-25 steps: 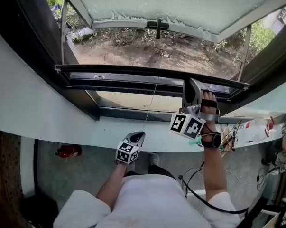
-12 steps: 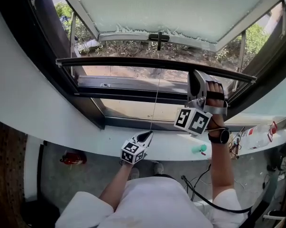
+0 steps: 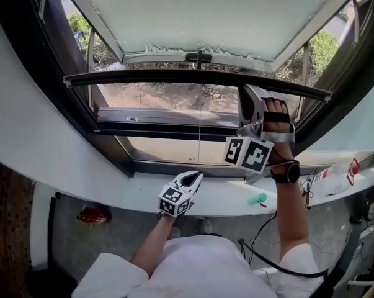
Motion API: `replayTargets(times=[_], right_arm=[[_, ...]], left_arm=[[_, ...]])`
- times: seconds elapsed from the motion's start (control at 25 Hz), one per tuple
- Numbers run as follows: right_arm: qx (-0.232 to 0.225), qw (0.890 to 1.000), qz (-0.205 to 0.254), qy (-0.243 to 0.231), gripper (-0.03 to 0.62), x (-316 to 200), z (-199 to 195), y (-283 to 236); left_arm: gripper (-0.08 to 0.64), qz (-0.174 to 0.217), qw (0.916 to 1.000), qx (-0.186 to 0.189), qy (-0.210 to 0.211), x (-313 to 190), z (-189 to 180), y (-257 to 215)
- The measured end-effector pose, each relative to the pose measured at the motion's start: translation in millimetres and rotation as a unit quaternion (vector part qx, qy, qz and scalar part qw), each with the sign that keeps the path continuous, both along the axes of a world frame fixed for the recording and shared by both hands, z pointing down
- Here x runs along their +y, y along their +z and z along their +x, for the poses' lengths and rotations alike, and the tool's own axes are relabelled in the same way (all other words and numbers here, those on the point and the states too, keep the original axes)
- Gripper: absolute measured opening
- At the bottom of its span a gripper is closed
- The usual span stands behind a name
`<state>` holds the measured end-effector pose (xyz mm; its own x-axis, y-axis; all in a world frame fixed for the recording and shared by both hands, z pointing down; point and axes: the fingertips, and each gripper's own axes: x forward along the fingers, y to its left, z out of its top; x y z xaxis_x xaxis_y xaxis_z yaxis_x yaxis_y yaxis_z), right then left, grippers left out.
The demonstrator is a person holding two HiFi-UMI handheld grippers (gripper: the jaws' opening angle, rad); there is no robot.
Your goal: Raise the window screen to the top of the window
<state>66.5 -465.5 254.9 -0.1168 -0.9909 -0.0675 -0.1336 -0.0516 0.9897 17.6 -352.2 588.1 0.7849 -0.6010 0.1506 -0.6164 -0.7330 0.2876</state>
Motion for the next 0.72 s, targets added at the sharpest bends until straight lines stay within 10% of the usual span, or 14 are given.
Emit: replayTargets(times=[0.72], right_arm=[[-0.010, 0.998, 0.069, -0.004, 0.025, -2.1, -1.1, -79.8]], left_arm=[[-0.002, 0.059, 0.9974, 0.039, -0.012, -25.5, -6.2, -74.8]])
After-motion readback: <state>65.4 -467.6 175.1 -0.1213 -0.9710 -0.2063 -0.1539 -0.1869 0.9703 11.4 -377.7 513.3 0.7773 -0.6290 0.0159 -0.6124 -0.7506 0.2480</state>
